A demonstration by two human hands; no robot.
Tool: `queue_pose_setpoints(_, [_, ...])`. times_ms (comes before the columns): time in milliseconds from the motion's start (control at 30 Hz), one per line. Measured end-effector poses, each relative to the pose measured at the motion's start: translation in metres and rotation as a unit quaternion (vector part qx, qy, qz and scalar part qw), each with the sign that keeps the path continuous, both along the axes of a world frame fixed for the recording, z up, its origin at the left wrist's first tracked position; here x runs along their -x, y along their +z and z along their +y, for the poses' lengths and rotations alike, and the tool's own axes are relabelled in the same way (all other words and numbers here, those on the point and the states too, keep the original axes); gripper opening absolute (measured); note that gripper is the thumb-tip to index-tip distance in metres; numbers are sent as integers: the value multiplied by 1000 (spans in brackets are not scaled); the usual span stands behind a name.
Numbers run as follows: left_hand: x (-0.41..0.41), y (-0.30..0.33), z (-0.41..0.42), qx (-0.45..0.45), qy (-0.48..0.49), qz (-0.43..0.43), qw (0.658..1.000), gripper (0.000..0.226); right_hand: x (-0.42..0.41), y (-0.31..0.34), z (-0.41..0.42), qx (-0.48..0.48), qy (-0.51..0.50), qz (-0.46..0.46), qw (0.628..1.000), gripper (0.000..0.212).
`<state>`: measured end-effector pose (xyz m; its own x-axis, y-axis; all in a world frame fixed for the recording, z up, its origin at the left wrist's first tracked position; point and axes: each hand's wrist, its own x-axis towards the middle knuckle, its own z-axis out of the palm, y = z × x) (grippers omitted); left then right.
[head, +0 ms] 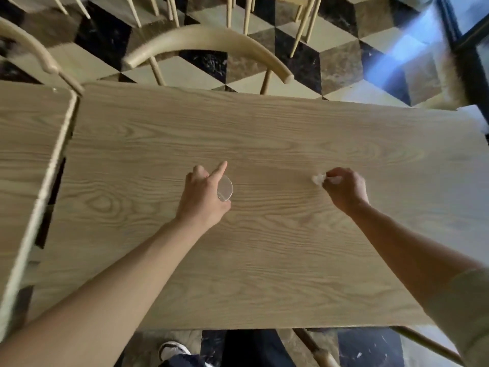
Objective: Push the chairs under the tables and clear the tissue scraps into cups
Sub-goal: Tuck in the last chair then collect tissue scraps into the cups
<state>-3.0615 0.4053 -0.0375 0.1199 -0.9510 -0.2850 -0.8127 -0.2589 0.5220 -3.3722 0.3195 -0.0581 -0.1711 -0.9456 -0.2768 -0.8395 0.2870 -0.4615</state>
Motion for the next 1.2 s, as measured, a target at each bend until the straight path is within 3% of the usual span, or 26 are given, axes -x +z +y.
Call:
queue_pose_setpoints(100, [-38,11,17,-6,33,-11,999,104,-104,22,25,40,114,-104,987,17])
queue_pose_setpoints(200, [-96,27,53,2,84,-21,996,81,-219,55,58,69,264,-166,948,15])
queue_pose_setpoints(367, [-198,42,145,36,119,-53,991,53,-370,82,137,43,516,-85,851,14])
queue_pose_setpoints(500, [-272,48,229,63,139,-52,987,33,-476,89,210,8,611,2,792,19])
queue_pose_setpoints(700, [-389,57,352,88,271,-39,958,52,-627,109,313,-56,682,-6,730,42])
queue_pose_setpoints(800, [-432,54,374,81,288,-28,954,32,-676,113,335,2,669,-100,737,28])
queue_pose_setpoints(933, [-495,37,378,92,353,24,931,46,-744,107,339,66,653,-154,739,32])
queue_pose_setpoints(1000, [-532,28,375,100,369,40,923,56,-783,103,330,89,611,-170,768,22])
queue_pose_setpoints(1100, [-604,14,362,111,385,46,915,70,-848,76,287,90,491,-169,850,13])
queue_pose_setpoints(1200, [-678,1,347,114,383,45,916,71,-911,34,227,2,420,-87,903,54])
